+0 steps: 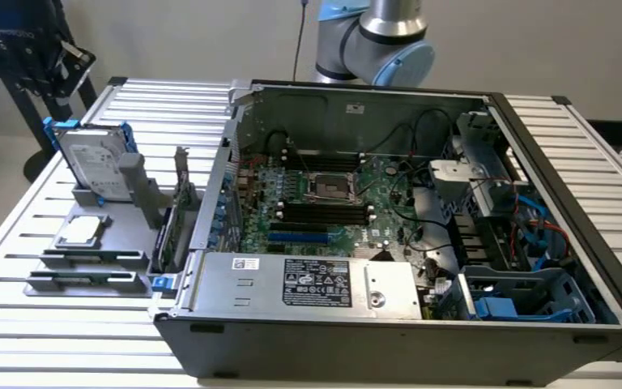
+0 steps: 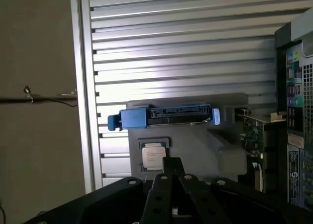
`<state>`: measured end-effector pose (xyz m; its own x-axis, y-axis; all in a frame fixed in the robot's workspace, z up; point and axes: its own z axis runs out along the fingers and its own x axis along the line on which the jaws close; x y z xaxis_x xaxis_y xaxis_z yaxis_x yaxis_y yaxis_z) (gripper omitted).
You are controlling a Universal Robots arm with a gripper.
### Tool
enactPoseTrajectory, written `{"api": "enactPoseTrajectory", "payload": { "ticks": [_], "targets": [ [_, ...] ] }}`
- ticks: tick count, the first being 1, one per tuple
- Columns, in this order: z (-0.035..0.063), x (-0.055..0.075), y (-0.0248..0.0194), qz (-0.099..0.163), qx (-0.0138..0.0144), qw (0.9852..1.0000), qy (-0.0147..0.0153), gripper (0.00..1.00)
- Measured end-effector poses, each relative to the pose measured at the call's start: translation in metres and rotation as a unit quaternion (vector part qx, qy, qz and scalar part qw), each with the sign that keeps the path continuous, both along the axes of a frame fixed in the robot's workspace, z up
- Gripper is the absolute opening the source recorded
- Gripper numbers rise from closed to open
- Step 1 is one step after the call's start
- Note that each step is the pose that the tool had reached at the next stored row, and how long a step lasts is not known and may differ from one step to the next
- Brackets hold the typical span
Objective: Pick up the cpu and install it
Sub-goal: 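Reach for the cpu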
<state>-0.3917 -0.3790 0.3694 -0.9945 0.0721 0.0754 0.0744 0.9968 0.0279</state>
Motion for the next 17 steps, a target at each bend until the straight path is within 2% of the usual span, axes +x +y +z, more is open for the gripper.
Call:
{"api": "enactPoseTrajectory", "payload": {
  "ticks": [4, 5, 6, 8, 10, 11, 12, 17],
  "targets": [
    [-0.0012, -0.016, 0.0000, 0.000, -0.0124, 0.9999, 0.0000, 0.11],
    [-0.0016, -0.018, 0.0000, 0.001, -0.0150, 0.9999, -0.0001, 0.11],
    [-0.0022, -0.019, 0.0000, 0.002, -0.0165, 0.9999, -0.0013, 0.11],
    [-0.0028, -0.020, 0.0000, 0.004, -0.0175, 0.9998, -0.0093, 0.11],
    [-0.0033, -0.021, 0.0000, 0.008, -0.0176, 0.9996, -0.0206, 0.11],
    [-0.0035, -0.021, 0.0000, 0.009, -0.0171, 0.9995, -0.0252, 0.11],
    [-0.0037, -0.022, 0.0000, 0.010, -0.0160, 0.9995, -0.0262, 0.11],
    [-0.0037, -0.022, 0.0000, 0.011, -0.0159, 0.9995, -0.0262, 0.11]
  ]
}}
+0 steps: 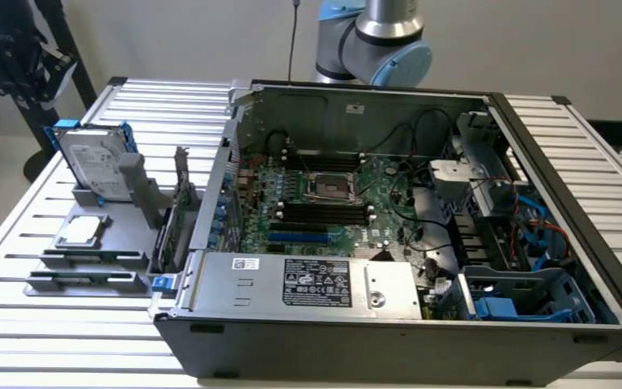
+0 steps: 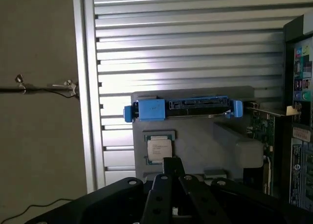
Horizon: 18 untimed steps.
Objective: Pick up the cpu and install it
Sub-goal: 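Reach for the cpu, then pick up the cpu and move it towards the insertion slot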
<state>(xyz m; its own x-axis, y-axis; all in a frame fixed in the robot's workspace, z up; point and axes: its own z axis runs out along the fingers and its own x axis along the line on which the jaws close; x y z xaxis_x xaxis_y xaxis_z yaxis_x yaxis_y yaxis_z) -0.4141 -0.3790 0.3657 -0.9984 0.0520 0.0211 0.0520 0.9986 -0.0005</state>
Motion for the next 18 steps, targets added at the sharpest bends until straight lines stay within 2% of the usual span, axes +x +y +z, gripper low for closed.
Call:
{"api": "enactPoseTrajectory", "payload": {
  "ticks": [11, 12, 13, 14, 15, 18],
  "targets": [
    [0.0000, 0.0000, 0.0000, 0.002, 0.0000, 1.0000, 0.0000, 0.12],
    [0.0000, 0.0000, 0.0000, 0.002, 0.0000, 1.0000, 0.0000, 0.17],
    [0.0000, 0.0000, 0.0000, 0.002, 0.0000, 1.0000, 0.0000, 0.17],
    [-0.0001, 0.0000, 0.0000, 0.002, 0.0000, 1.0000, -0.0003, 0.30],
    [-0.0001, 0.0000, 0.0000, 0.002, 0.0000, 1.0000, -0.0003, 0.30],
    [0.0000, 0.0000, 0.0000, 0.002, 0.0000, 1.0000, -0.0003, 0.42]
  ]
}}
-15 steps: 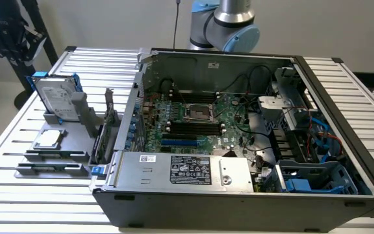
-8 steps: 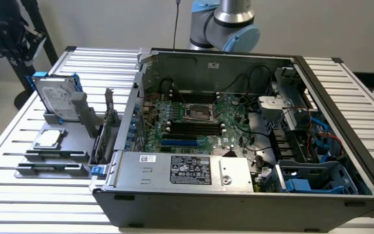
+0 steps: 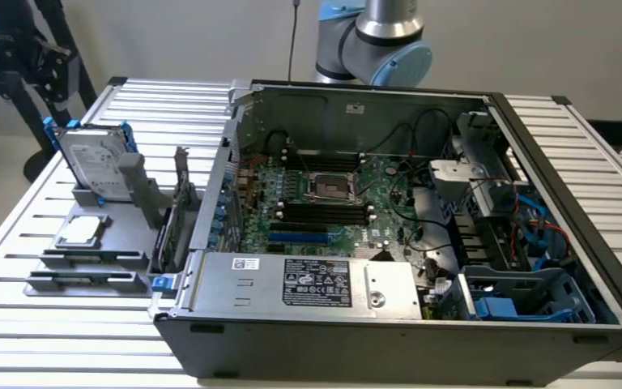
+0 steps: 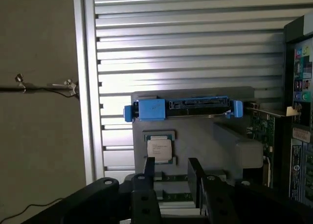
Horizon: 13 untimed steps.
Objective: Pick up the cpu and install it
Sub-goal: 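Pick up the cpu and move it towards the insertion slot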
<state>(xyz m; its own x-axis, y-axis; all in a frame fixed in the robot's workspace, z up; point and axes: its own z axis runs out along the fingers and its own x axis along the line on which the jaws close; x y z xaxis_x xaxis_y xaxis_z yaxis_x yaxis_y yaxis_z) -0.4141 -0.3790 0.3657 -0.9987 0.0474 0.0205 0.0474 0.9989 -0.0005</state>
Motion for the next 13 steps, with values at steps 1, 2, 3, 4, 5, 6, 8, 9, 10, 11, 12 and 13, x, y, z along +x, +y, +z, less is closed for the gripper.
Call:
{"api": "enactPoseTrajectory", "payload": {
  "ticks": [1, 2, 3, 4, 5, 6, 8, 9, 10, 11, 12, 13],
  "targets": [
    [0.0000, 0.000, 0.0000, 0.000, 0.0000, 1.0000, 0.0000, 0.47],
    [0.0000, 0.000, 0.0000, 0.000, 0.0000, 1.0000, 0.0000, 0.53],
    [-0.0001, -0.001, 0.0000, 0.000, 0.0000, 1.0000, 0.0000, 0.59],
    [-0.0010, -0.001, 0.0001, 0.000, 0.0001, 1.0000, -0.0001, 0.59],
    [-0.0027, -0.003, 0.0001, 0.000, 0.0000, 1.0000, 0.0000, 0.59],
    [-0.0045, -0.005, 0.0000, 0.000, 0.0000, 1.0000, 0.0001, 0.65],
    [-0.0083, -0.008, -0.0003, 0.001, 0.0000, 1.0000, 0.0000, 0.65],
    [-0.0101, -0.010, -0.0007, 0.002, 0.0000, 1.0000, 0.0000, 0.65],
    [-0.0119, -0.010, -0.0012, 0.003, 0.0001, 1.0000, 0.0001, 0.65],
    [-0.0137, -0.011, -0.0020, 0.005, 0.0003, 1.0000, 0.0006, 0.65],
    [-0.0155, -0.011, -0.0028, 0.007, 0.0005, 1.0000, 0.0012, 0.65],
    [-0.0173, -0.011, -0.0039, 0.008, 0.0008, 1.0000, 0.0019, 0.65]
  ]
}}
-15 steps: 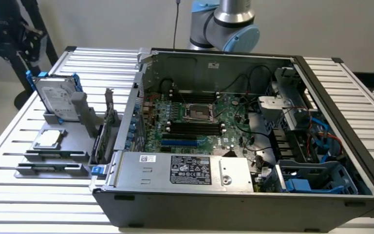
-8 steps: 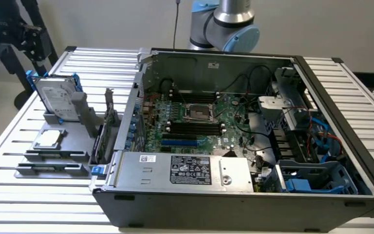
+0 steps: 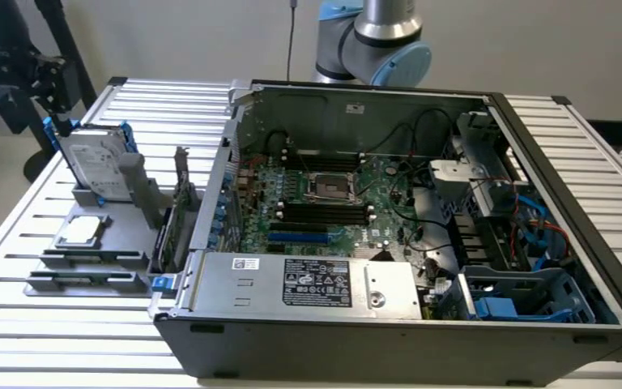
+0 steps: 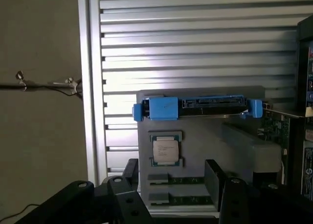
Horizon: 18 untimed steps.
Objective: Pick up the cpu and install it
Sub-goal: 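Pick up the cpu and move it towards the insertion slot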
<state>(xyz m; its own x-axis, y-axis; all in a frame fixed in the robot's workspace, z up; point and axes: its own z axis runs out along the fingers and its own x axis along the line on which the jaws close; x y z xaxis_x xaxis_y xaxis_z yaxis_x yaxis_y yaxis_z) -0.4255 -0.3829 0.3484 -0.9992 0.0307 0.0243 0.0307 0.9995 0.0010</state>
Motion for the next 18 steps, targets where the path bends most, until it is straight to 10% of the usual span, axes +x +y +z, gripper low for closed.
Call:
{"api": "enactPoseTrajectory", "payload": {
  "ticks": [6, 18],
  "targets": [
    [-0.0125, 0.000, -0.0101, 0.015, 0.0028, 0.9999, 0.0074, 0.65],
    [-0.0346, 0.000, -0.0200, 0.047, 0.0028, 0.9988, 0.0095, 0.65]
  ]
}}
